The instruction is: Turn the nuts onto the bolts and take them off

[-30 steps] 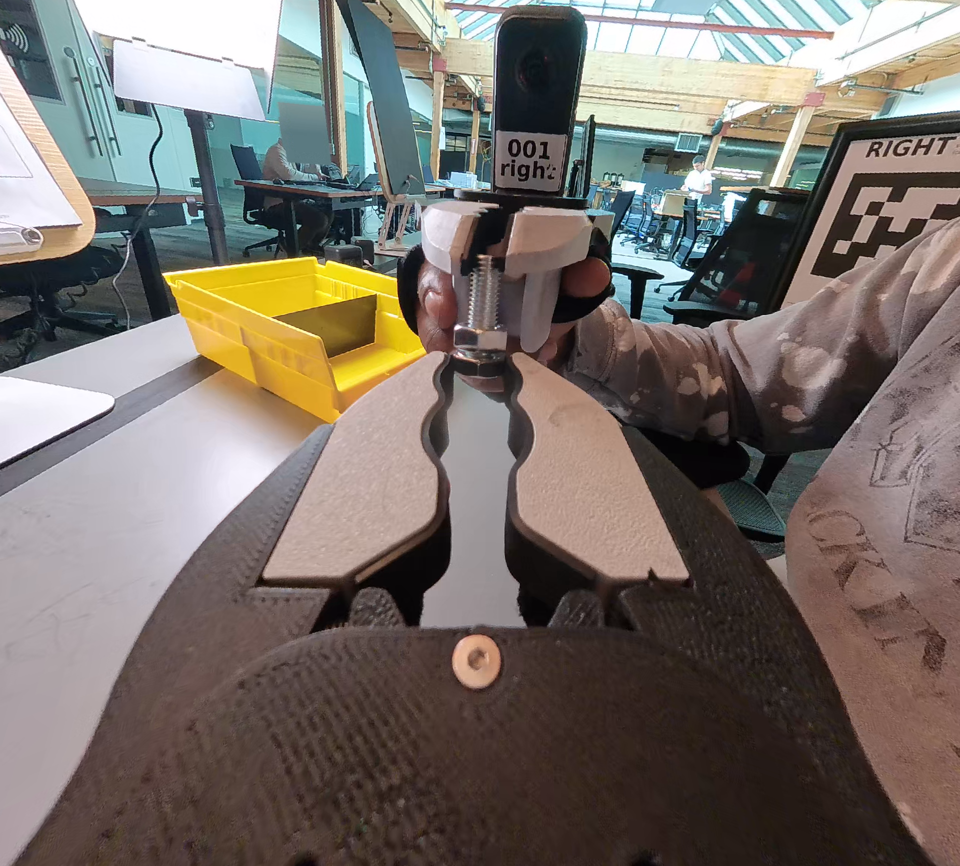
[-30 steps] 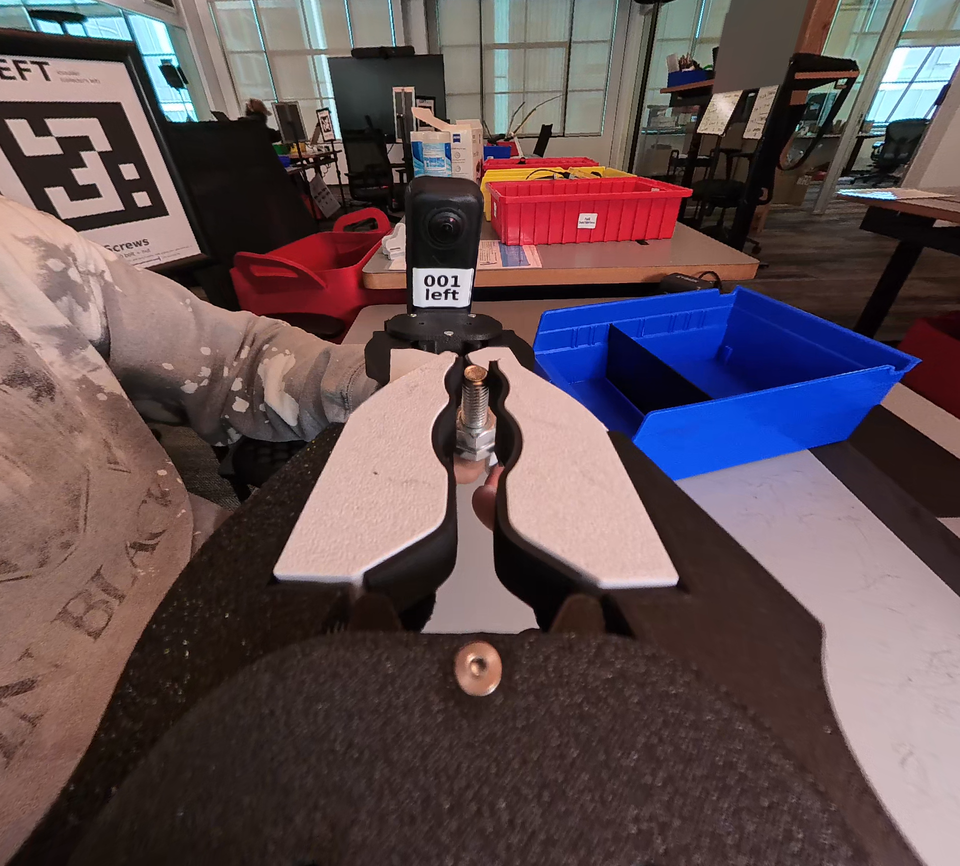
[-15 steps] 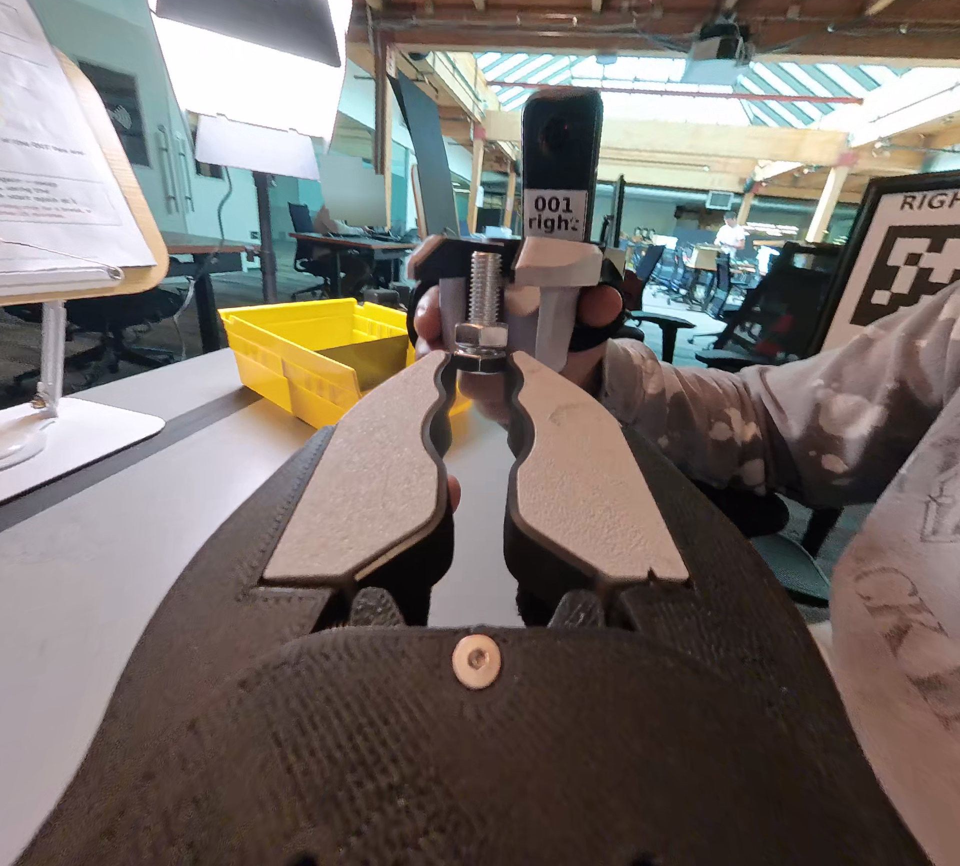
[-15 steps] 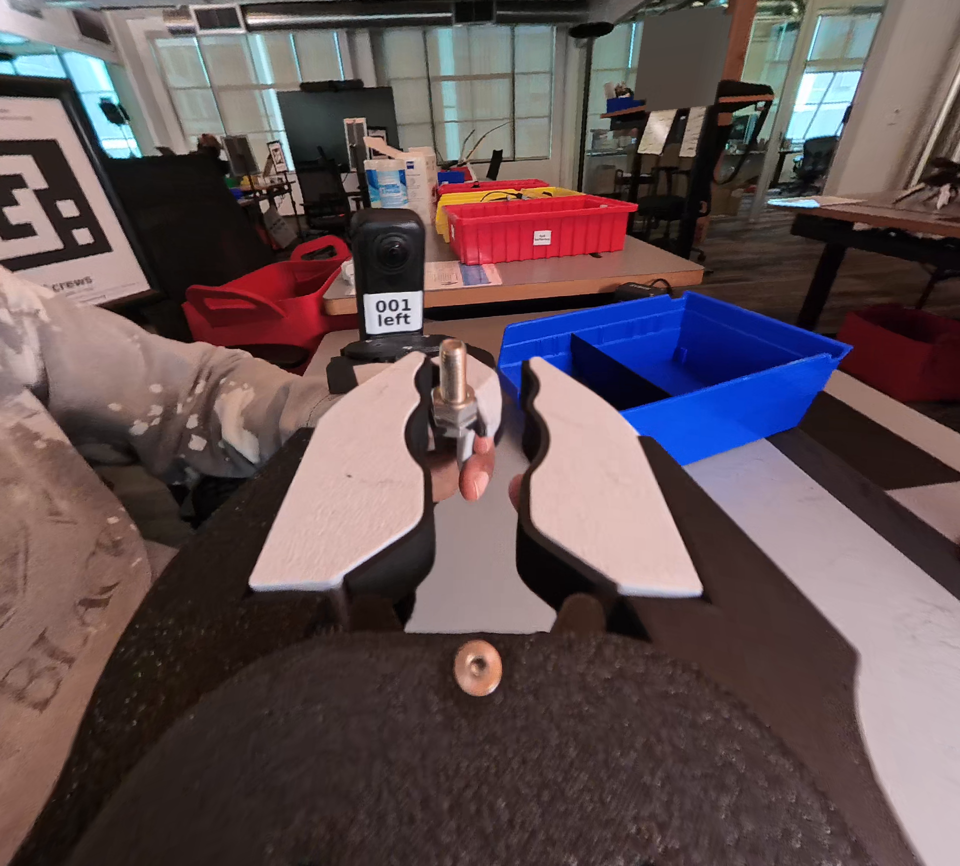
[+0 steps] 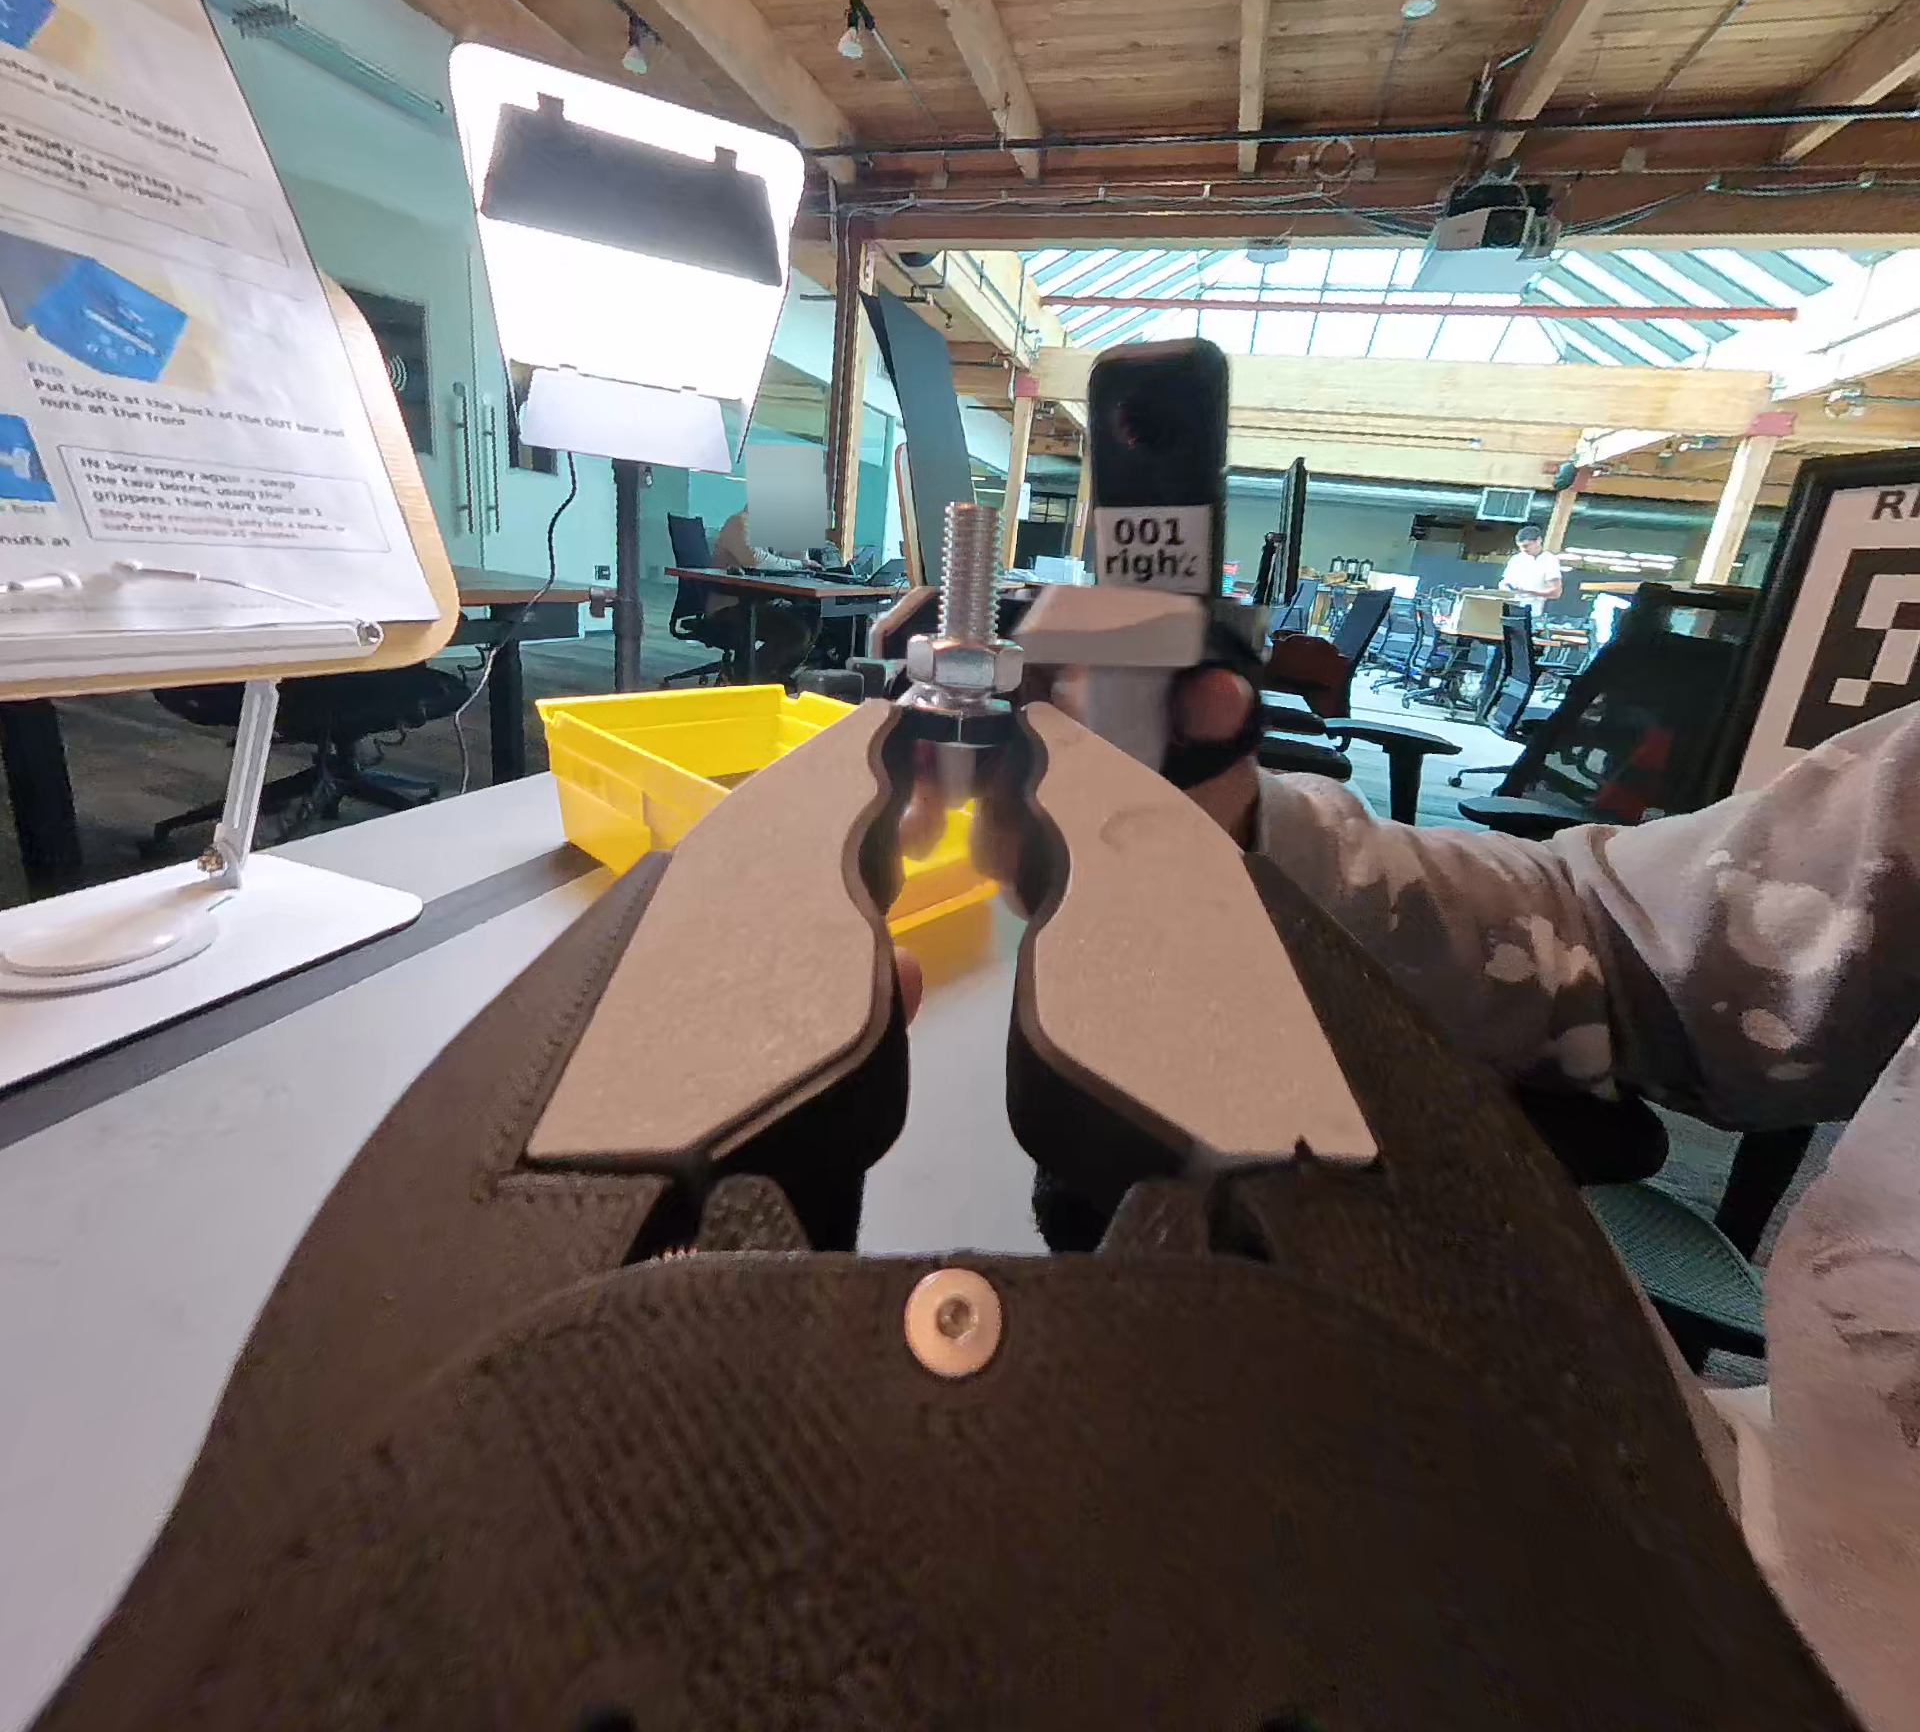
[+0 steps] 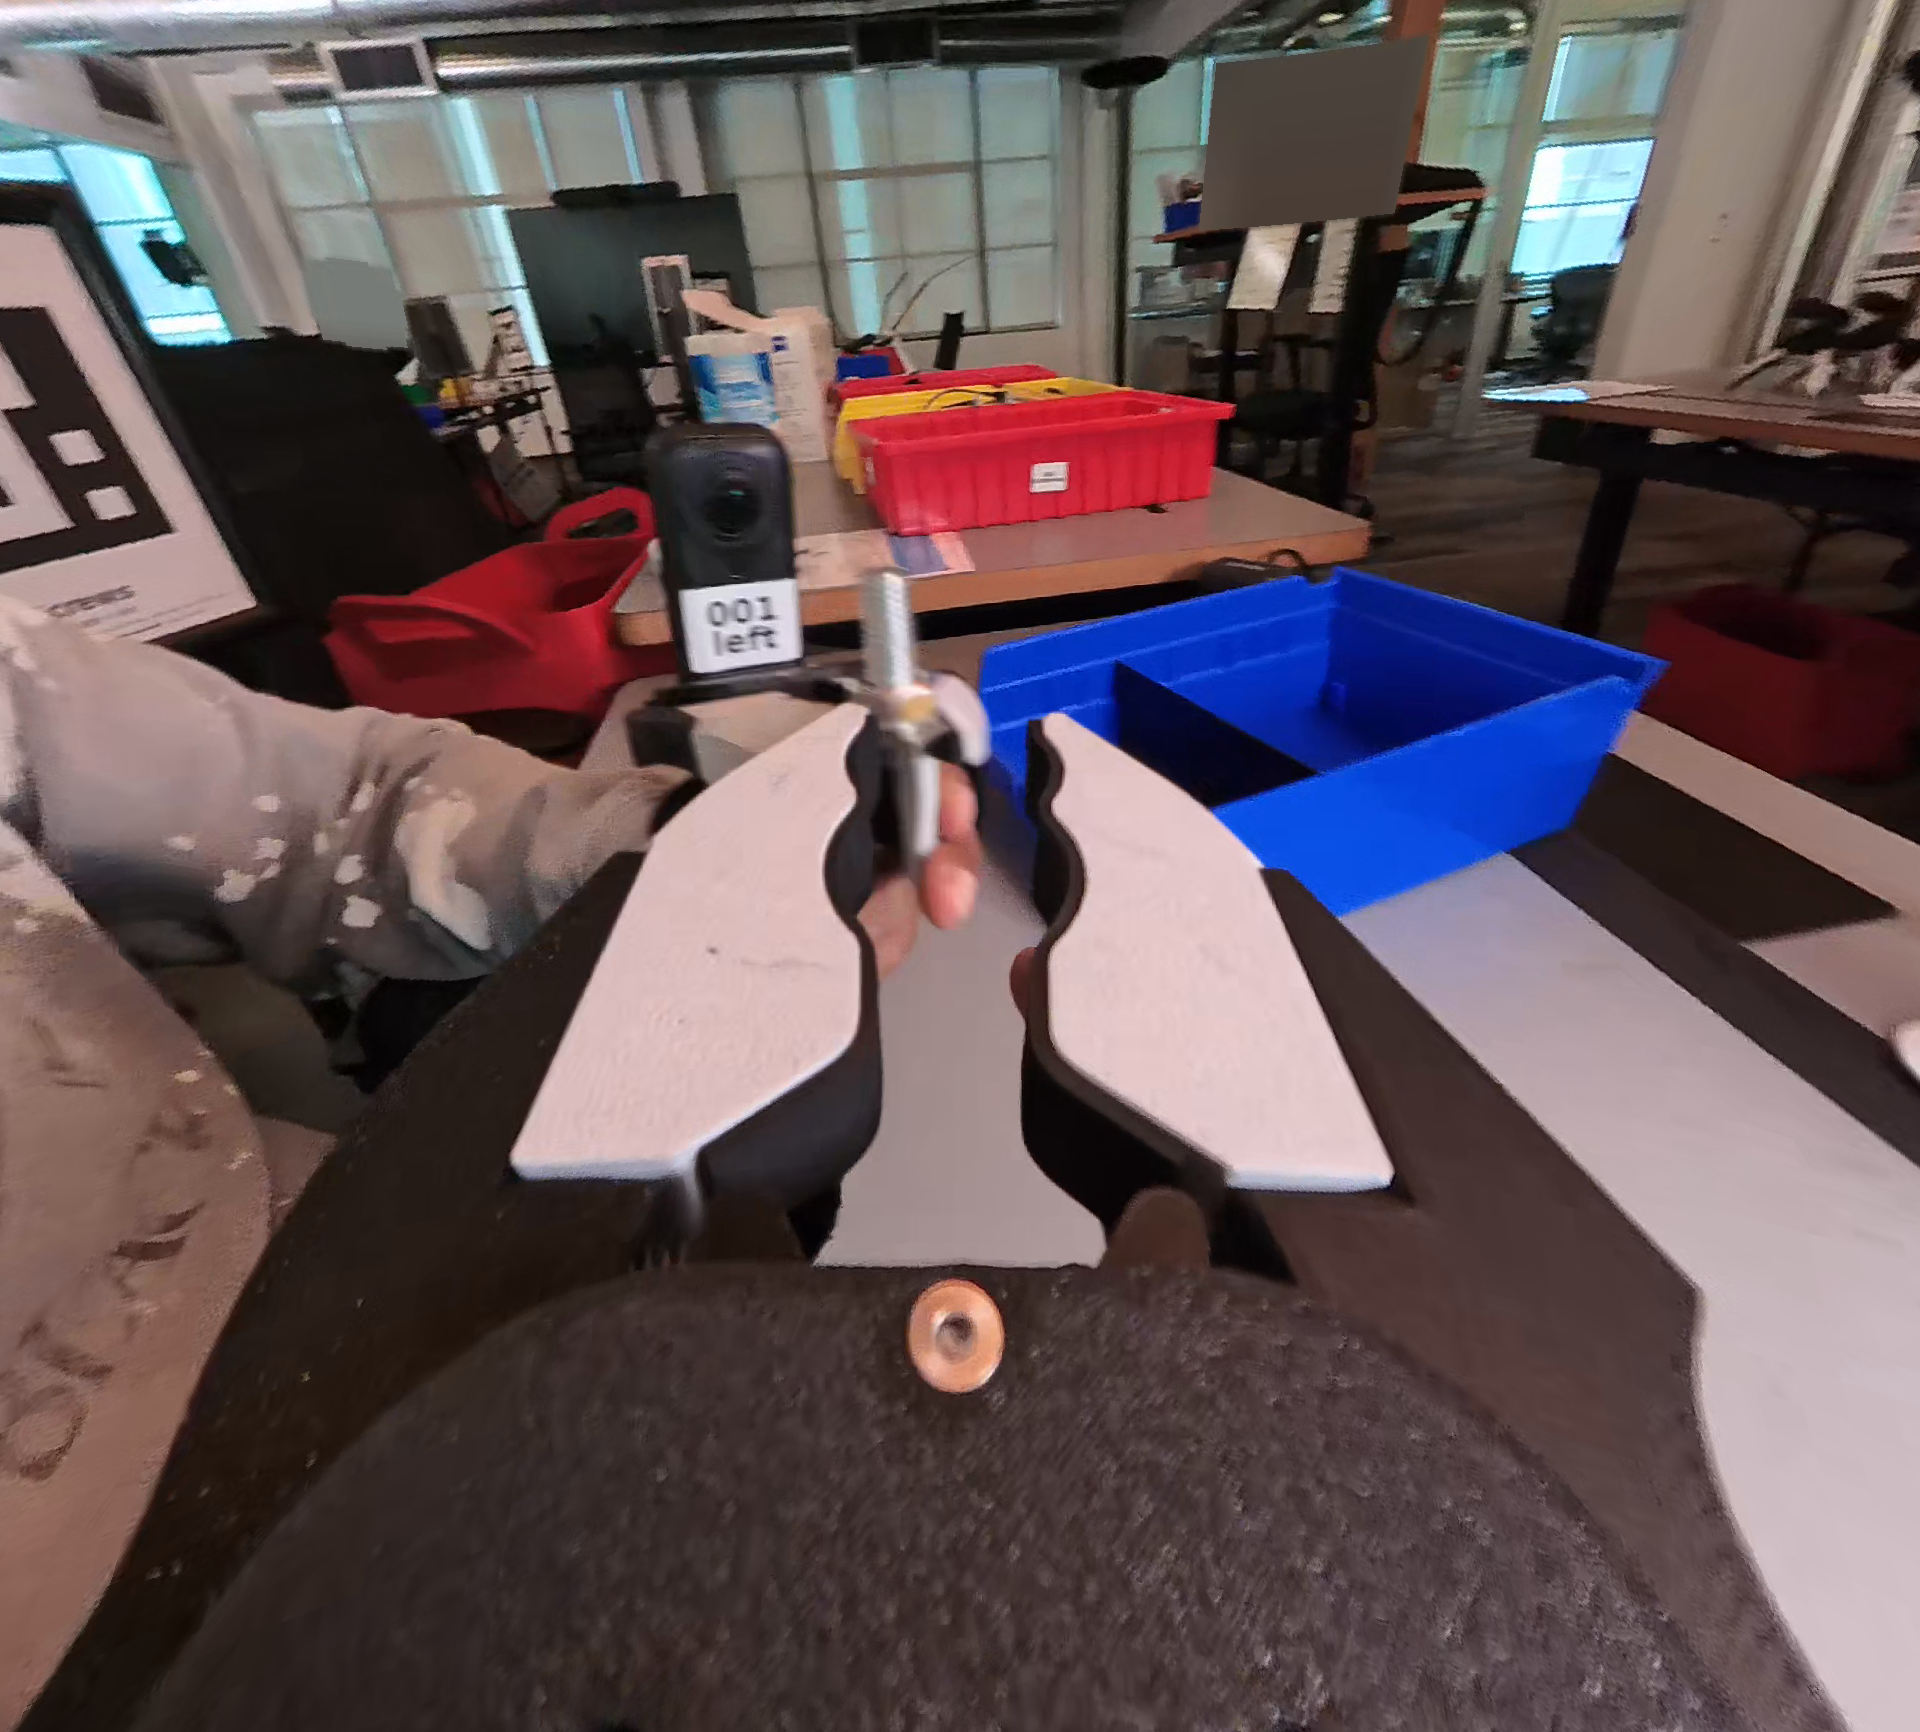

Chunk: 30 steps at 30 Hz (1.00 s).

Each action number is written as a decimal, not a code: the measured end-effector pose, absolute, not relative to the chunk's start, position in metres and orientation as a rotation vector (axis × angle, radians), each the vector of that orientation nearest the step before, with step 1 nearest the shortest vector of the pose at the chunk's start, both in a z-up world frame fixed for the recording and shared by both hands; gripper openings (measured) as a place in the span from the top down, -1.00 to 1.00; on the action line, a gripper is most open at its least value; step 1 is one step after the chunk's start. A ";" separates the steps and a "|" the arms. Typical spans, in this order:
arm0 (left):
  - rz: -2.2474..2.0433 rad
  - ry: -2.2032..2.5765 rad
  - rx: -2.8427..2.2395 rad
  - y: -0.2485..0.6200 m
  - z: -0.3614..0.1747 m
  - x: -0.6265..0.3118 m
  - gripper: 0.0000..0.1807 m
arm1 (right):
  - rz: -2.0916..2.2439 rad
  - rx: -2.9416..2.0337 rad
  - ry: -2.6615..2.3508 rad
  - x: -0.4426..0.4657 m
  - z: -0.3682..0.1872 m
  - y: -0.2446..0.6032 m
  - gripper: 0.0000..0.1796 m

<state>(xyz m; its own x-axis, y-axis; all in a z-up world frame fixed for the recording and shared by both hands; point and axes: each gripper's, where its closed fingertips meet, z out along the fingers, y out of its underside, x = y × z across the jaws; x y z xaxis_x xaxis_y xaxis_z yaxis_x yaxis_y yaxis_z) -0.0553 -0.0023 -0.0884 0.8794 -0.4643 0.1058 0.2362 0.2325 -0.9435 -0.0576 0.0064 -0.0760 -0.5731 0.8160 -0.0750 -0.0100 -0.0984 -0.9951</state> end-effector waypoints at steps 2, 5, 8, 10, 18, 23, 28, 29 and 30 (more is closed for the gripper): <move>-0.486 0.216 -1.255 -0.001 -0.091 -0.053 0.80 | 1.726 -0.877 -1.605 -0.059 -0.076 -0.010 0.63; -0.486 0.217 -1.230 -0.005 -0.085 -0.053 0.80 | 1.669 -0.931 -1.548 -0.065 -0.077 0.006 0.82; -0.443 0.219 -1.218 -0.008 -0.080 -0.059 0.80 | 1.686 -0.996 -1.447 -0.064 -0.072 0.035 0.89; -0.454 0.198 -1.225 -0.006 -0.082 -0.063 0.80 | 1.693 -0.967 -1.484 -0.061 -0.071 0.025 0.79; -0.455 0.207 -1.231 -0.005 -0.085 -0.058 0.80 | 1.605 -1.074 -1.437 -0.075 -0.080 0.030 1.00; -0.430 0.194 -1.245 -0.002 -0.088 -0.062 0.80 | 1.625 -1.015 -1.489 -0.068 -0.079 0.022 0.76; -0.425 0.201 -1.263 0.000 -0.092 -0.057 0.80 | 1.641 -0.975 -1.556 -0.071 -0.081 -0.006 0.62; -0.430 0.187 -1.259 0.000 -0.091 -0.059 0.80 | 1.672 -0.987 -1.545 -0.070 -0.081 -0.002 0.66; -0.446 0.179 -1.241 -0.002 -0.089 -0.063 0.80 | 1.674 -1.045 -1.485 -0.072 -0.080 0.010 0.95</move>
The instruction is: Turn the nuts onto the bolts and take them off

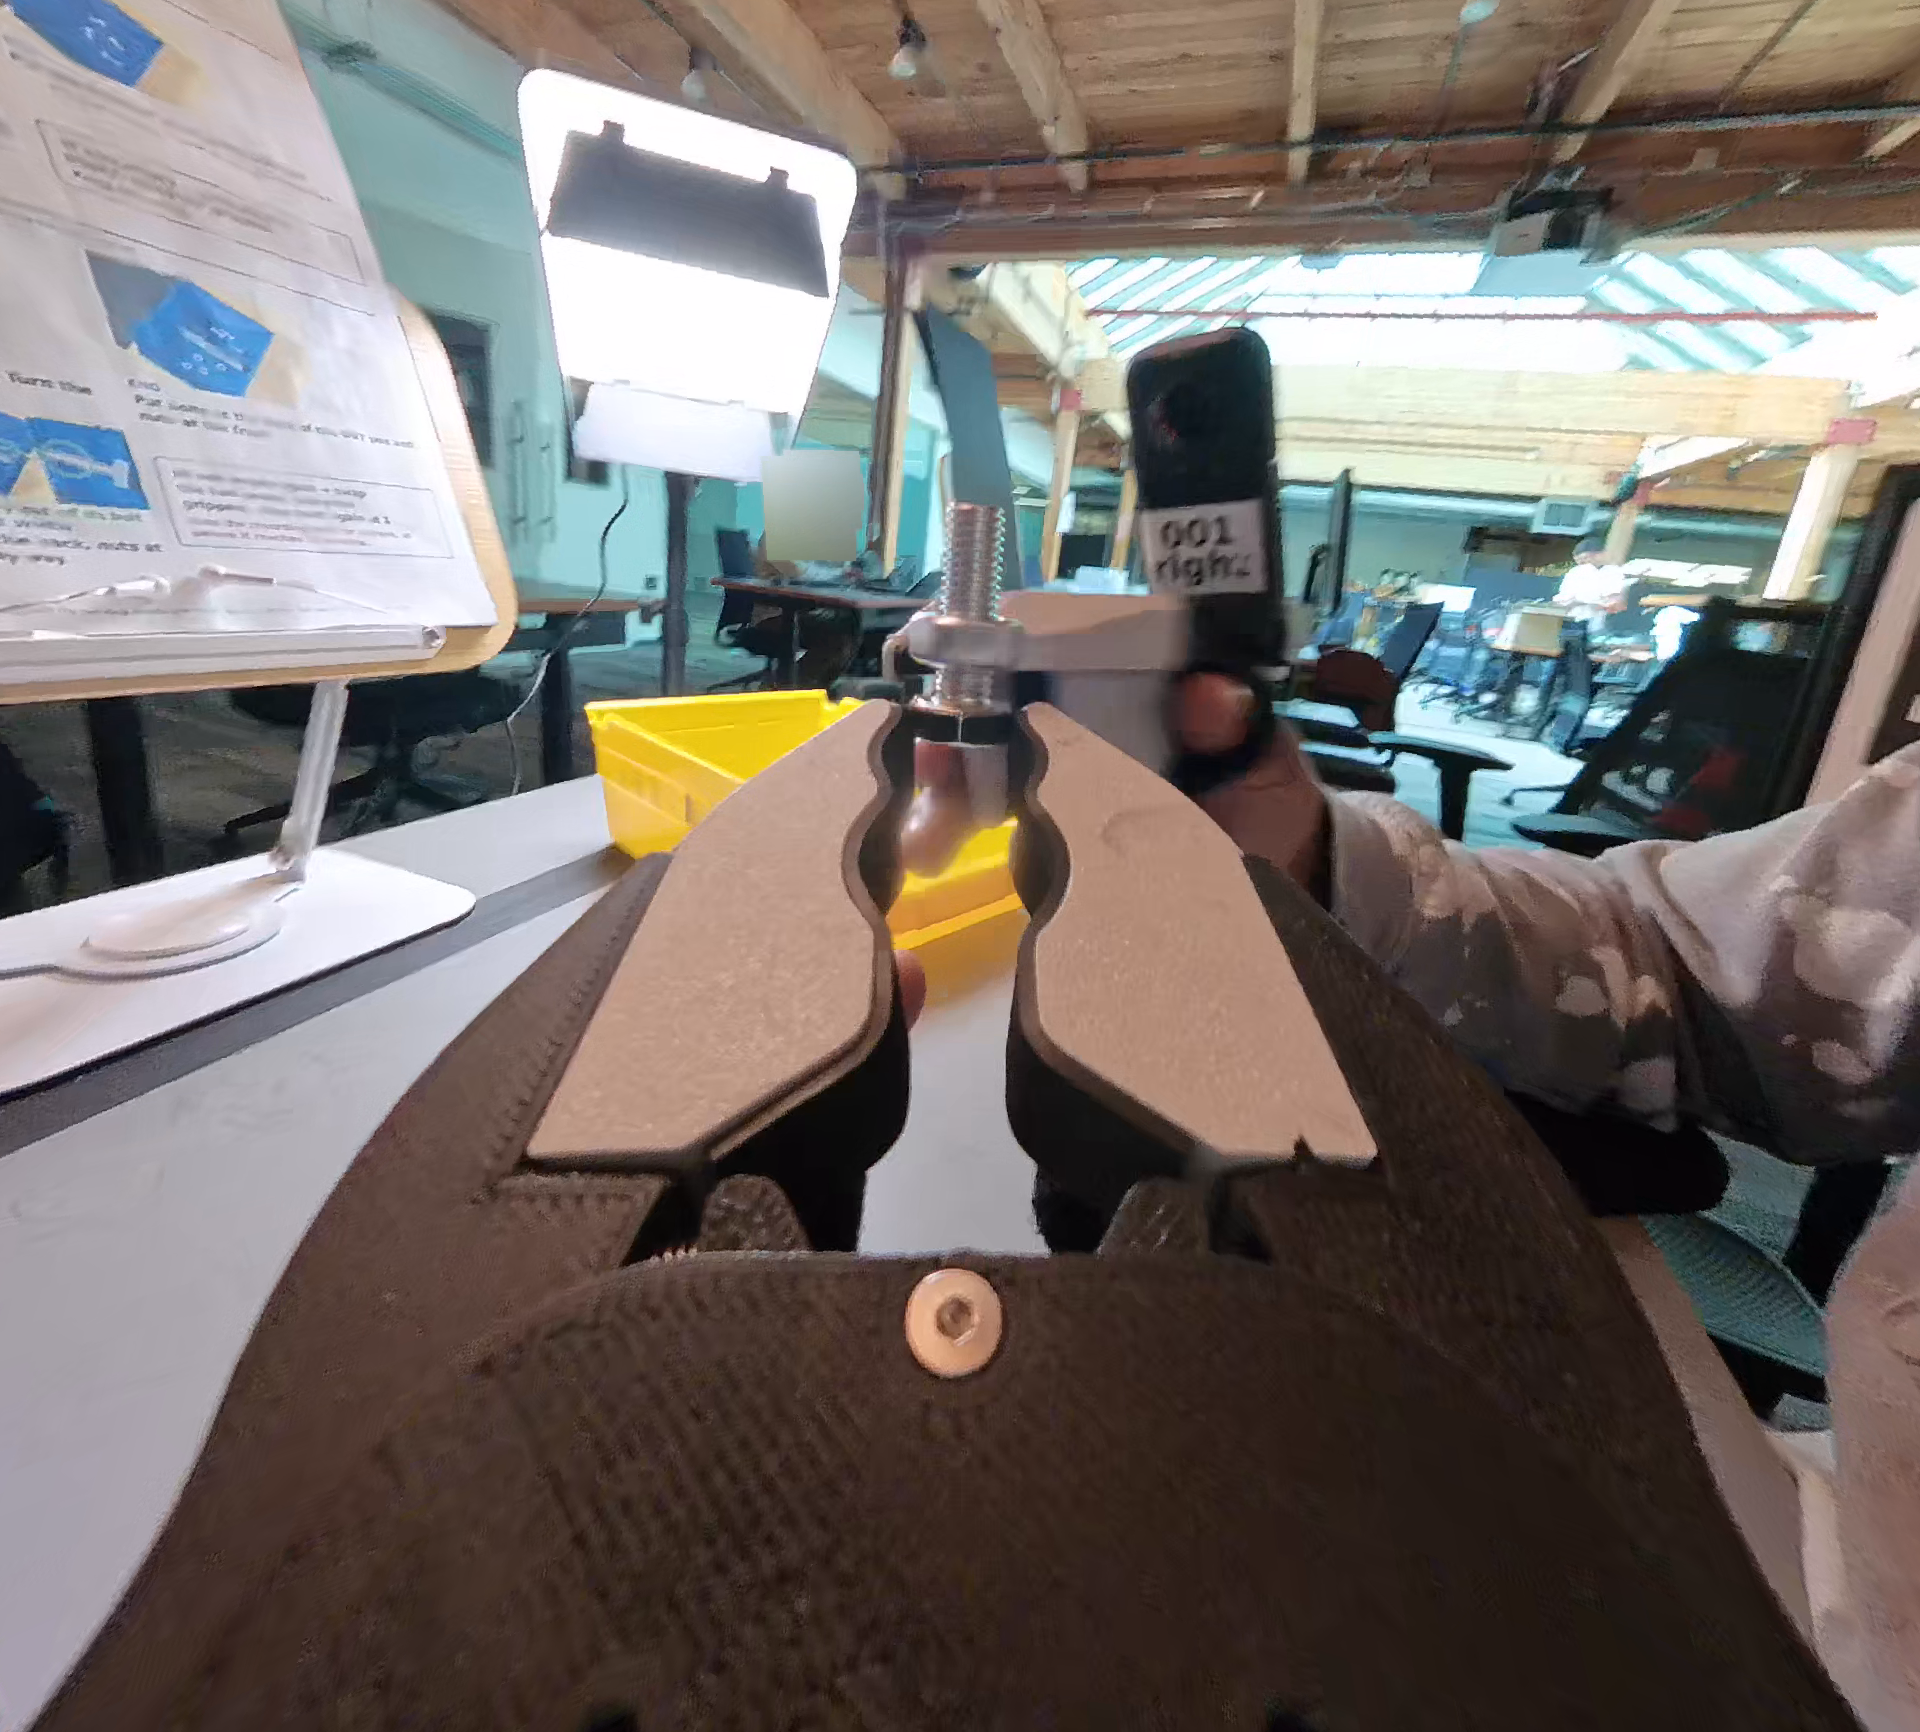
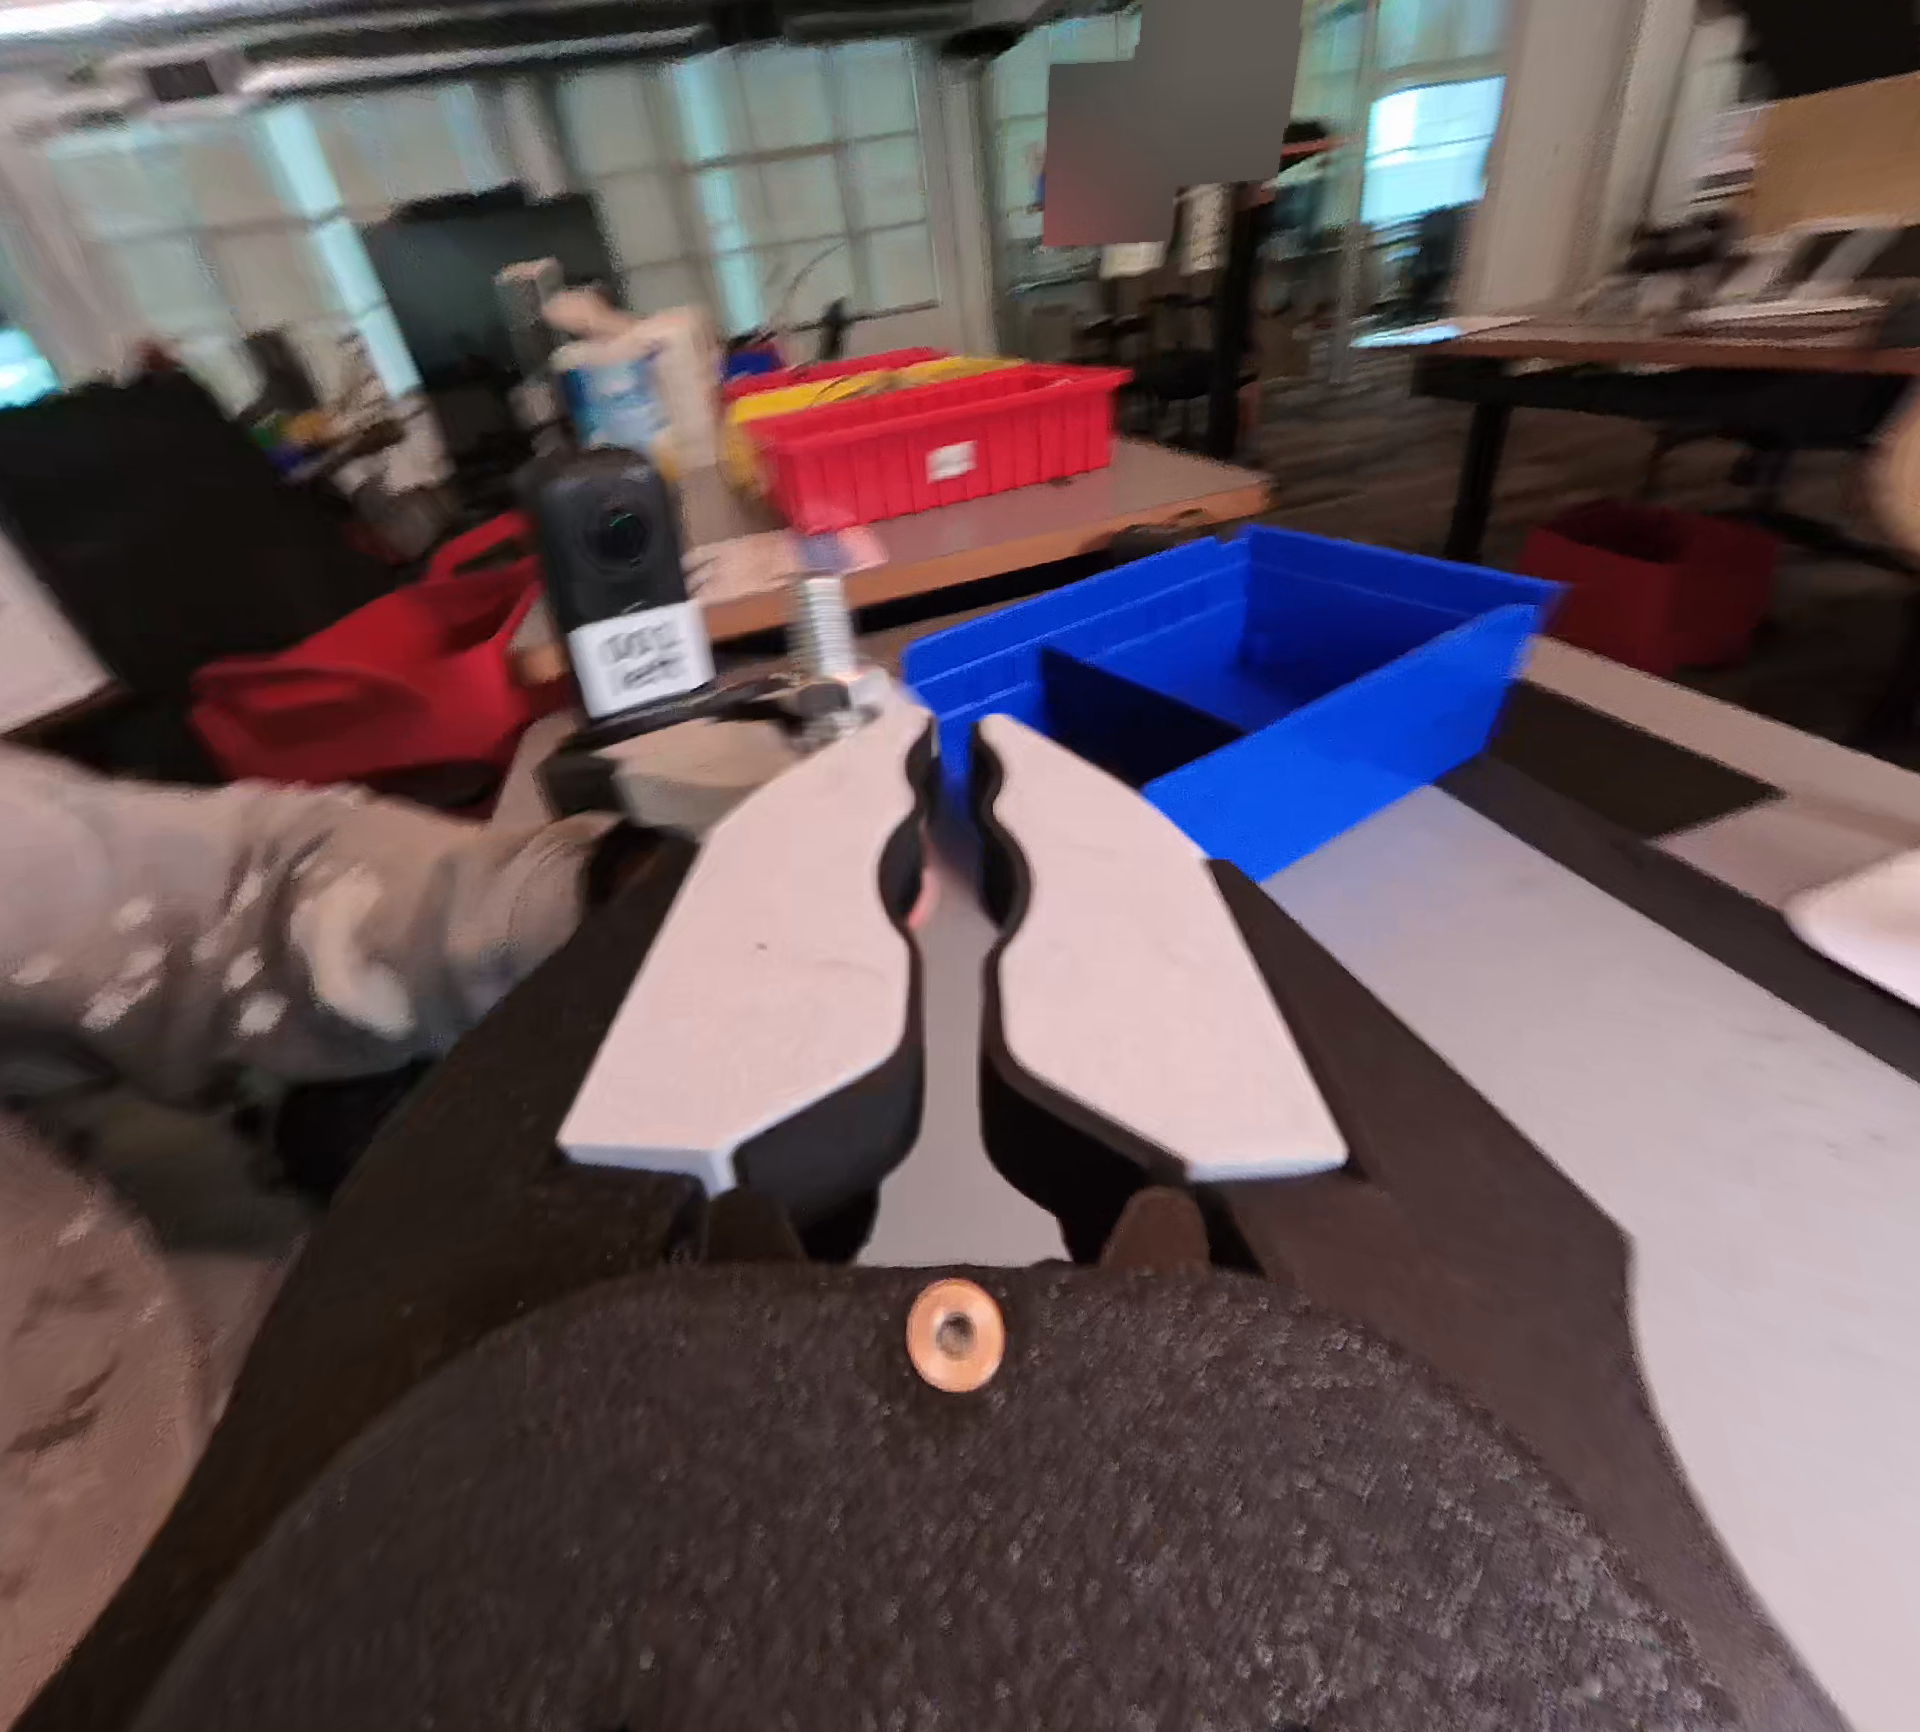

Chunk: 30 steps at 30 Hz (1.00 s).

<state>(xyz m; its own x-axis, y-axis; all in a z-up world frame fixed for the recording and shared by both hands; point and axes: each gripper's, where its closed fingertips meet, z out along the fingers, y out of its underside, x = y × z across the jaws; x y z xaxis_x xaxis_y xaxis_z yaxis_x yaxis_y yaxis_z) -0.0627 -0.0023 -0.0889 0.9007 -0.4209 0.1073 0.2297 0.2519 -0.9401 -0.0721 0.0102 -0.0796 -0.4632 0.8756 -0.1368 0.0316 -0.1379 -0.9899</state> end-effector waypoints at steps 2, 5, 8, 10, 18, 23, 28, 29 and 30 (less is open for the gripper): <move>-0.430 0.181 -1.230 -0.005 -0.086 -0.065 0.80 | 1.659 -1.054 -1.408 -0.071 -0.076 0.028 0.94; -0.431 0.181 -1.237 -0.003 -0.087 -0.064 0.80 | 1.679 -1.008 -1.470 -0.068 -0.075 0.013 0.73; -0.431 0.191 -1.254 0.000 -0.092 -0.060 0.80 | 1.678 -0.974 -1.521 -0.069 -0.075 -0.008 0.64; -0.422 0.194 -1.258 -0.001 -0.091 -0.058 0.80 | 1.661 -0.991 -1.516 -0.072 -0.077 -0.003 0.60; -0.414 0.178 -1.241 -0.002 -0.089 -0.066 0.80 | 1.671 -1.005 -1.481 -0.067 -0.072 0.007 0.68; -0.408 0.169 -1.248 -0.001 -0.090 -0.065 0.80 | 1.653 -1.023 -1.491 -0.073 -0.075 0.000 0.68; -0.392 0.168 -1.224 -0.005 -0.083 -0.070 0.80 | 1.643 -1.061 -1.448 -0.069 -0.073 0.019 0.71; -0.392 0.162 -1.231 -0.003 -0.085 -0.070 0.80 | 1.649 -1.035 -1.464 -0.068 -0.072 0.011 0.68; -0.391 0.160 -1.238 -0.002 -0.088 -0.070 0.80 | 1.649 -1.013 -1.479 -0.069 -0.071 0.003 0.65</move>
